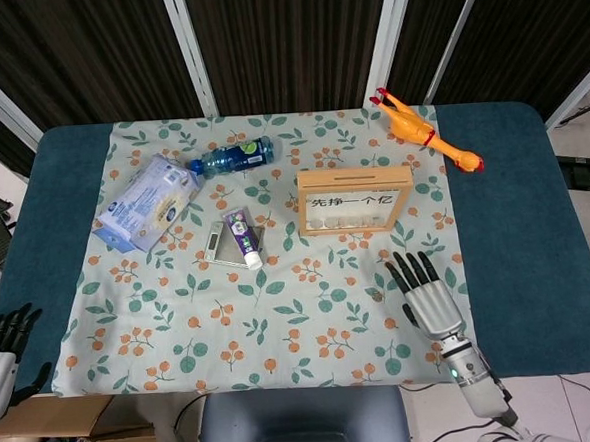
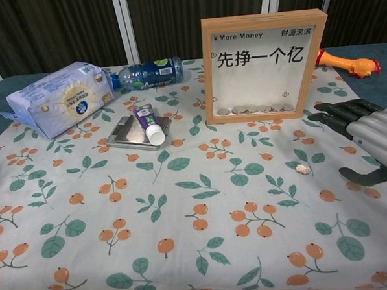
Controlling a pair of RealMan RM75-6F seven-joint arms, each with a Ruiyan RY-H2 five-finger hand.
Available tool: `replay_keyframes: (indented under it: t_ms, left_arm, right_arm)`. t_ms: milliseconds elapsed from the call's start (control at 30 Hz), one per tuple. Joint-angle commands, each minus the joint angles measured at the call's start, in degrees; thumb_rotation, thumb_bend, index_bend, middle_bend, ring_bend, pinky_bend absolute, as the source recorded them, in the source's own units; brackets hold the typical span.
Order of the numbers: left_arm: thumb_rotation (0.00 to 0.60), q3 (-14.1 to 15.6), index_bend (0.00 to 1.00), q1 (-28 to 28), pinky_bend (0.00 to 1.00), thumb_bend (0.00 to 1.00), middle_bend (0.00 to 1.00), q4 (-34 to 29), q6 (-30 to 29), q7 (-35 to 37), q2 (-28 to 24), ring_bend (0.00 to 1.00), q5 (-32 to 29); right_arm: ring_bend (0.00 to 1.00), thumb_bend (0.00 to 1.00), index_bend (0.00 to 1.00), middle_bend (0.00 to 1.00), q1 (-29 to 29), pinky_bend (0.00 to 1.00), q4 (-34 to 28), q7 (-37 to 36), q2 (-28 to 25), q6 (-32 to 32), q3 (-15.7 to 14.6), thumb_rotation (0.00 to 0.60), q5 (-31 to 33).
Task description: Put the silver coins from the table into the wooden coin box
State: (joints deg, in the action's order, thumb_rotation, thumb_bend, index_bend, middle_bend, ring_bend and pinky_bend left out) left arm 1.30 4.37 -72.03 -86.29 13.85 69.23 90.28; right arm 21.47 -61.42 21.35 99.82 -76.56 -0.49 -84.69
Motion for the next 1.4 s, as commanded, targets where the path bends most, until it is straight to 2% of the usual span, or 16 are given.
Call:
replay_keyframes:
  t_ms: [33, 333, 533, 700, 933, 1400]
  left_arm:
    - [0.6, -0.1, 0.0, -0.1, 0.0, 0.37, 0.0, 0.1, -0.1, 0.1, -0.1, 0.0, -0.1]
    - [0.6, 0.0, 0.0, -0.1, 0.0, 0.37, 0.0, 0.5, 0.0, 0.4, 0.1, 0.0, -0.1]
    - [0.6, -0.1, 0.0, -0.1, 0.0, 0.37, 0.0, 0.5, 0.0, 0.4, 0.1, 0.0, -0.1]
    - [0.6, -0.1, 0.0, -0.1, 0.0, 0.37, 0.0, 0.8, 0.3, 0.5, 0.3, 0.0, -0.2]
    - [0.6, -0.1, 0.0, -0.1, 0.0, 0.37, 0.0, 1.2, 0.3, 0.9, 0.4, 0.0, -0.2]
    - [0.6, -0.1, 0.0, 0.1, 0.0, 0.36, 0.0, 0.7, 0.3, 0.4, 0.1, 0.0, 0.0]
  right_arm:
    - [0.0, 0.5, 0.0, 0.0, 0.4, 0.0, 2.8, -0.6, 2.1, 0.1, 1.0, 0.6, -0.2]
    - [0.0, 0.49, 0.08, 0.0, 1.1, 0.0, 7.8, -5.6, 5.0, 1.5, 1.4, 0.6, -1.5]
    - [0.0, 0.36, 0.1, 0.0, 1.3, 0.0, 8.6, -7.4, 6.2, 1.4, 1.3, 0.6, -2.6]
    - [0.0, 0.35, 0.21, 0.0, 1.0, 0.0, 9.9, -8.0, 7.0, 1.0, 1.0, 0.6, -3.4]
    - [0.0, 0.35, 0.43, 0.0, 0.8, 0.0, 11.0, -8.9, 7.9, 1.4, 1.2, 0.6, -3.5]
    - [0.0, 0.35, 0.55, 0.04, 1.0, 0.0, 11.3, -9.7, 8.0, 2.2, 1.5, 0.6, -3.8]
